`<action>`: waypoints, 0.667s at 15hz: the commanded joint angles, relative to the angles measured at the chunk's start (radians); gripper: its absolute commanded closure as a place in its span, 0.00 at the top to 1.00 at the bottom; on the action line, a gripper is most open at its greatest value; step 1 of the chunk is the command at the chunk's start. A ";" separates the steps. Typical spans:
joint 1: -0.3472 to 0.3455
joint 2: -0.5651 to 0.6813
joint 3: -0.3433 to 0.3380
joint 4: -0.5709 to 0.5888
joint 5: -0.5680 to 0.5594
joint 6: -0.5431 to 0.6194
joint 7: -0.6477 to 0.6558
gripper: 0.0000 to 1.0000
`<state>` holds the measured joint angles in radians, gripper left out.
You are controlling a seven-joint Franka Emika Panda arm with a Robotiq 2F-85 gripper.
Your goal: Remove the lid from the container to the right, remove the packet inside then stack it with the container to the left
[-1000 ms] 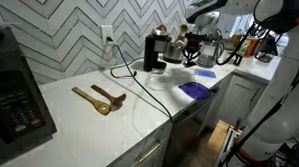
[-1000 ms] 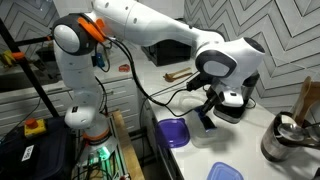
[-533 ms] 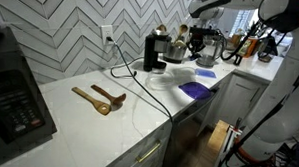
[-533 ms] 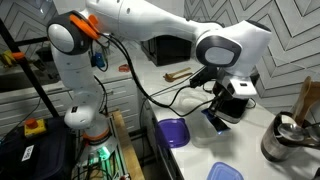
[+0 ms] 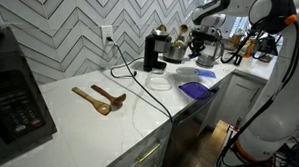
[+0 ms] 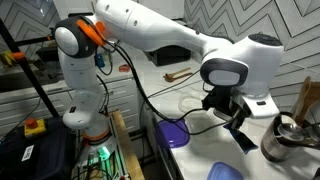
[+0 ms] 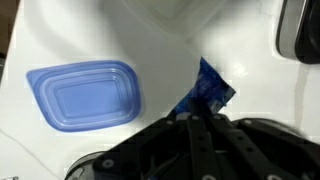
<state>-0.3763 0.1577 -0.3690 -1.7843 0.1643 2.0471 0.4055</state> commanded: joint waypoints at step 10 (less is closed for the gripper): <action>-0.039 0.063 0.008 -0.026 0.199 0.032 -0.074 0.57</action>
<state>-0.4138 0.2645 -0.3671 -1.7853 0.3702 2.1189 0.3591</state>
